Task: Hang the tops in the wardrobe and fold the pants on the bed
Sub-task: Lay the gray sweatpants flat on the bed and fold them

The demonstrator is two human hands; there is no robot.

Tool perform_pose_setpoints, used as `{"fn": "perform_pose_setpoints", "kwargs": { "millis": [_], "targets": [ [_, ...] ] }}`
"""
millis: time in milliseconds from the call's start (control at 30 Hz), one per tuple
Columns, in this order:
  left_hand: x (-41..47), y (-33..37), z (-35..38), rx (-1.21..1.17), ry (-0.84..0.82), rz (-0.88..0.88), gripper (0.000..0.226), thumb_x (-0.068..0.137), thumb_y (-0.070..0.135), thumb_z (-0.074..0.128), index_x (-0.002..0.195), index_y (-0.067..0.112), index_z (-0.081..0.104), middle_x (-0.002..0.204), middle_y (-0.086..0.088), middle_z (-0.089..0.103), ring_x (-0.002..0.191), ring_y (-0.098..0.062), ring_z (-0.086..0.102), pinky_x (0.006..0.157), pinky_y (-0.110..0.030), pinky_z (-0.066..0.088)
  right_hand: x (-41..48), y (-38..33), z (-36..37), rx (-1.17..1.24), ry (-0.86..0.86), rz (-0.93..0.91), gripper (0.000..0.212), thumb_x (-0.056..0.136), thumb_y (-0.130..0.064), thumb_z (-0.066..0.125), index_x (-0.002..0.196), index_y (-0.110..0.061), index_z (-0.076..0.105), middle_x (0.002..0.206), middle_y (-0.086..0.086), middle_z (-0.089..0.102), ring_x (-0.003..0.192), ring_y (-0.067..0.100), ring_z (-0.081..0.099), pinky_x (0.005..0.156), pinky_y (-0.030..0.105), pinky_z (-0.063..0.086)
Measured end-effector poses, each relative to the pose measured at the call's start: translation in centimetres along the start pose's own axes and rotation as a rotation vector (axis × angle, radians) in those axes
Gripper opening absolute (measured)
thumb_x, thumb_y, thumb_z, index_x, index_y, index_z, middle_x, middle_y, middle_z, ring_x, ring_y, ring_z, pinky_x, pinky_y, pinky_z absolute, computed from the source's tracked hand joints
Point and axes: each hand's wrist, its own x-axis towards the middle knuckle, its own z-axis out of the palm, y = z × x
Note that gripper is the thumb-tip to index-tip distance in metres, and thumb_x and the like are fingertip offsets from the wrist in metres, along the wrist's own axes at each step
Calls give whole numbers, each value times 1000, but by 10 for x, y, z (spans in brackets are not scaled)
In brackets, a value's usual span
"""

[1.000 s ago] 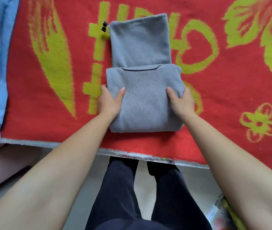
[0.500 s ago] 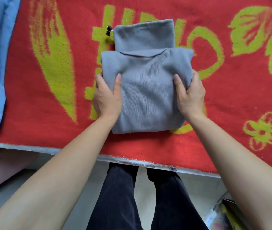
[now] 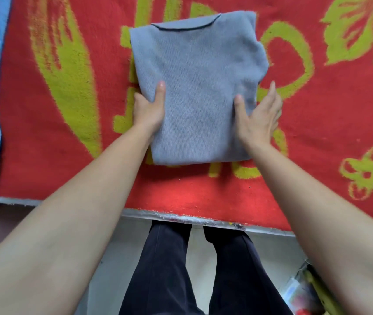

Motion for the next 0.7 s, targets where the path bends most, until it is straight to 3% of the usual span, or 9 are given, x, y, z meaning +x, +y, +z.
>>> {"fn": "perform_pose_setpoints", "kwargs": {
  "millis": [133, 200, 333, 433, 567, 700],
  "targets": [
    [-2, 1, 3, -126, -3, -88, 62, 82, 57, 70, 120, 10, 59, 119, -2, 67, 109, -18, 65, 99, -37, 51, -50, 14, 16, 142, -50, 387, 105, 82, -68, 64, 159, -16, 14, 161, 14, 19, 149, 32, 20, 119, 46, 17],
    [-4, 2, 4, -168, -35, -114, 47, 81, 55, 72, 104, 14, 68, 104, 3, 72, 96, -15, 70, 93, -37, 56, -57, 17, 21, 183, -98, 453, 103, 80, -72, 62, 157, -16, 22, 158, 15, 25, 147, 32, 23, 120, 46, 18],
    [-12, -3, 1, -140, -69, -102, 62, 75, 59, 75, 113, 11, 70, 108, 3, 73, 100, -16, 69, 95, -36, 55, -34, 9, 16, 148, -22, 369, 108, 77, -77, 62, 156, -14, 23, 156, 15, 29, 147, 31, 24, 120, 46, 16],
    [-9, -2, -2, -232, -146, -130, 52, 76, 51, 80, 108, 11, 71, 104, 3, 75, 93, -14, 72, 88, -34, 57, 1, -4, 11, 209, -78, 248, 110, 78, -75, 64, 157, -11, 23, 156, 16, 30, 147, 32, 23, 121, 40, 16],
    [-9, 3, -5, -420, -254, -163, 41, 78, 41, 82, 100, 9, 68, 88, 1, 78, 81, -13, 75, 61, -25, 58, 26, -18, 10, 273, -263, 205, 95, 68, -79, 69, 137, -17, 51, 139, 4, 53, 131, 21, 50, 111, 33, 38],
    [-18, 0, -3, -516, -240, -181, 37, 77, 30, 84, 101, 6, 70, 92, -6, 77, 86, -21, 75, 72, -36, 61, 22, -11, 3, 315, -409, 110, 68, 70, -56, 84, 123, -18, 66, 120, -8, 71, 109, 6, 66, 96, 28, 51]
  ]
}}
